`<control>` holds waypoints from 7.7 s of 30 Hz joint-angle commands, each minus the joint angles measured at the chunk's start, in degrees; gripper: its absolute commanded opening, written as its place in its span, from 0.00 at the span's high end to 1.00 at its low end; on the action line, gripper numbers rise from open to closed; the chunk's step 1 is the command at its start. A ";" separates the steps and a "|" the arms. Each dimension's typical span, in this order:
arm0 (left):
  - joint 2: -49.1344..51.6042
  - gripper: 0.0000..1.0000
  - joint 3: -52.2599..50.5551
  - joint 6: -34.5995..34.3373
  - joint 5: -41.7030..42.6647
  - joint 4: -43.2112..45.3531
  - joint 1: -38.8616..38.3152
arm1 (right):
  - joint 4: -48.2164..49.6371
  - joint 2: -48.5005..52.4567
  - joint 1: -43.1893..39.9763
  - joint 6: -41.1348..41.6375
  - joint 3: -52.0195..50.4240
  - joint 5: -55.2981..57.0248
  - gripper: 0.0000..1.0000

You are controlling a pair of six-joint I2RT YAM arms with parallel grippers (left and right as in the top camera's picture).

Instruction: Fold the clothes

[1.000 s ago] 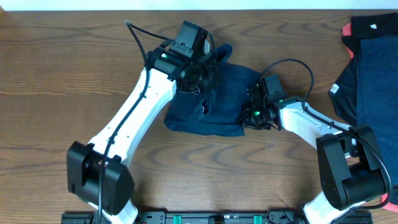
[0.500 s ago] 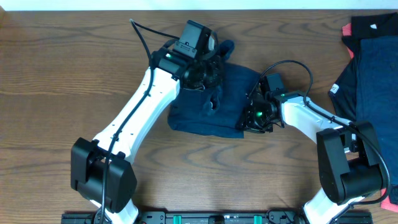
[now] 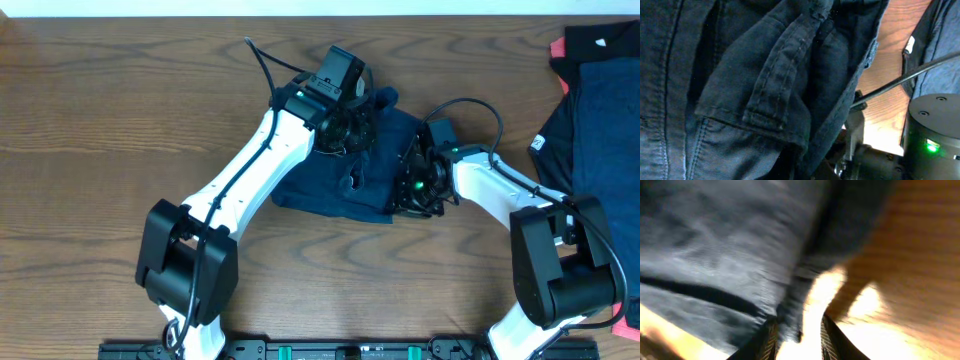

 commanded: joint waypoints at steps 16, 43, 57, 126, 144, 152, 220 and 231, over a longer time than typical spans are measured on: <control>-0.11 0.94 0.94 -1.79 0.94 2.91 -1.05 | -16.46 -10.12 -6.03 -2.12 10.03 12.87 0.41; 7.89 0.83 0.94 -1.29 -1.86 3.76 -9.66 | -16.70 -9.46 -15.98 -3.02 9.79 11.69 0.47; 5.51 0.83 0.96 2.82 2.45 4.20 -9.70 | -16.22 -9.46 -15.93 -3.02 9.79 7.58 0.48; 3.37 0.81 -18.12 19.96 6.47 -0.74 -11.91 | 11.72 10.78 -12.81 3.76 14.64 -8.07 0.92; -6.36 0.86 -18.12 20.06 0.11 7.02 -11.89 | -7.45 10.80 -14.34 -4.76 27.12 -8.52 0.87; -0.31 0.86 -18.14 19.61 1.09 6.71 -11.91 | -3.43 10.84 -11.21 -2.78 23.63 -5.35 0.84; -4.28 0.94 -21.79 30.45 -8.94 31.26 -0.11 | -51.12 -22.05 -1.11 -4.00 65.29 17.09 0.55; 2.03 0.94 -21.81 30.21 -7.56 33.03 -0.48 | -53.66 -27.47 -1.11 -1.68 65.29 17.11 0.56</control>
